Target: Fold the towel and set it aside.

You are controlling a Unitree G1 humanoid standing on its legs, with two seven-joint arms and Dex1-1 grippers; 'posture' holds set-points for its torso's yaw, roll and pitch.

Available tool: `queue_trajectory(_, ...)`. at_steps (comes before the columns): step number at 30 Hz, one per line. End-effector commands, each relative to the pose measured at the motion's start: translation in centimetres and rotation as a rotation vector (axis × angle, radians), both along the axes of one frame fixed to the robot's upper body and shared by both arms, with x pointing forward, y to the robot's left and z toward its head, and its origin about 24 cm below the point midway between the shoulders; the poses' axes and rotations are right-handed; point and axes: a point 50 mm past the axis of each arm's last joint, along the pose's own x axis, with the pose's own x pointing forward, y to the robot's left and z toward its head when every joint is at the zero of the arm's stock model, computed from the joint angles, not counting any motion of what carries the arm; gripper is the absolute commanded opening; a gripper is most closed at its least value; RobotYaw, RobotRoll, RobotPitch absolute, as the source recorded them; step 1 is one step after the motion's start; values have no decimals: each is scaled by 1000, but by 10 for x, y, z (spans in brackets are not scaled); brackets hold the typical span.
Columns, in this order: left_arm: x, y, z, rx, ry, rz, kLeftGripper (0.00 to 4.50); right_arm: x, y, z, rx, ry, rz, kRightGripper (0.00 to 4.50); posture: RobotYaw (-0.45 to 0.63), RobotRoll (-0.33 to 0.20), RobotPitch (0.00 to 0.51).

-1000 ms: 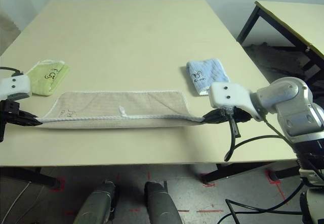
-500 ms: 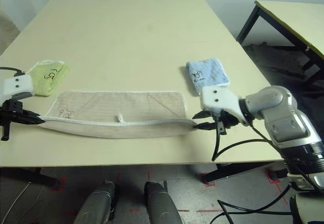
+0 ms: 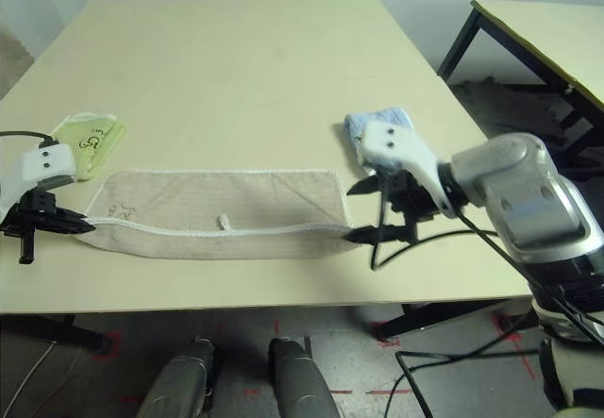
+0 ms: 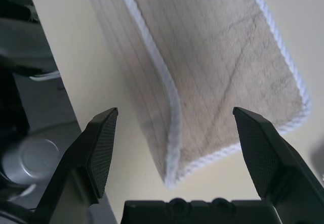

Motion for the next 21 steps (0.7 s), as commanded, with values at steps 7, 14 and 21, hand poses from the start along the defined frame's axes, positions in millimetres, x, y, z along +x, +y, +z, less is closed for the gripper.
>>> queue_trajectory(7, -1, -1, -5, 13, 14, -1, 0, -2, 20, -27, -107, 66, -65, 4460, 42, 0, 130)
queue_trajectory(14, -2, 0, -5, 19, 8, 2, 0, -1, 10, -43, -212, 71, -66, 4460, 48, 0, 126)
queue_trajectory(21, -2, -1, -5, 19, 1, 0, 0, -3, 5, -50, -243, 97, -62, 3725, 46, 0, 127)
